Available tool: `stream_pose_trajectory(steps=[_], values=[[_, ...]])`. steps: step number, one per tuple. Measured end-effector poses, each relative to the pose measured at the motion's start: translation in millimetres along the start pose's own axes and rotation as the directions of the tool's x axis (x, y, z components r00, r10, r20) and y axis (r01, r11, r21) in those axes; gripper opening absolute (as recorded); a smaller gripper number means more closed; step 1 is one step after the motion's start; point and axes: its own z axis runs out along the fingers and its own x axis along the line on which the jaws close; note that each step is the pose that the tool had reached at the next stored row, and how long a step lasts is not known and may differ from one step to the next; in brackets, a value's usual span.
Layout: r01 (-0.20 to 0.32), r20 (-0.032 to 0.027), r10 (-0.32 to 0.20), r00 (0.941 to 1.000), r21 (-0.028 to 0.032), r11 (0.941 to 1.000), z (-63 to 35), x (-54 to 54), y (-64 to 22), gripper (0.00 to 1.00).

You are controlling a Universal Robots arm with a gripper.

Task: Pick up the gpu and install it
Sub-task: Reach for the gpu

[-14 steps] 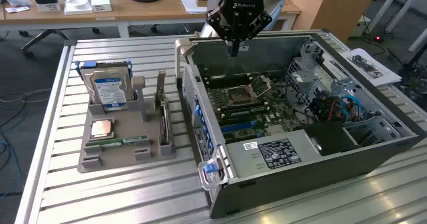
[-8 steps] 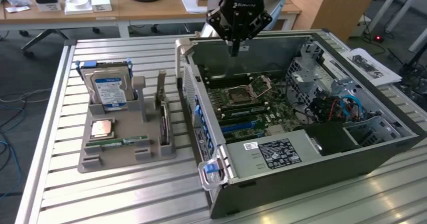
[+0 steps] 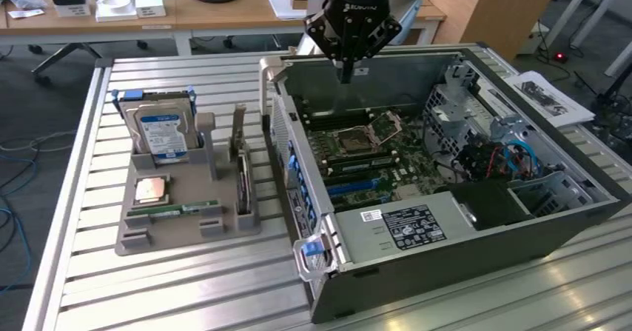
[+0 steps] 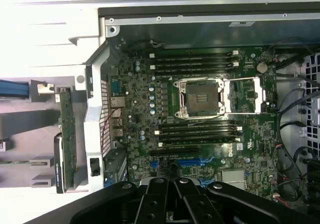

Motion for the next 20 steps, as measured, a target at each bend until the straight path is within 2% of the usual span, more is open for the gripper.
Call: stream_pose_trajectory(steps=[12,20], values=[[0.000,0.0006,0.000,1.0000,-0.0001,1.0000,-0.5,20.9,-1.5,0.11],[0.000,0.0017,0.000,1.0000,-0.0001,1.0000,-1.0,41.8,-3.1,0.11]])
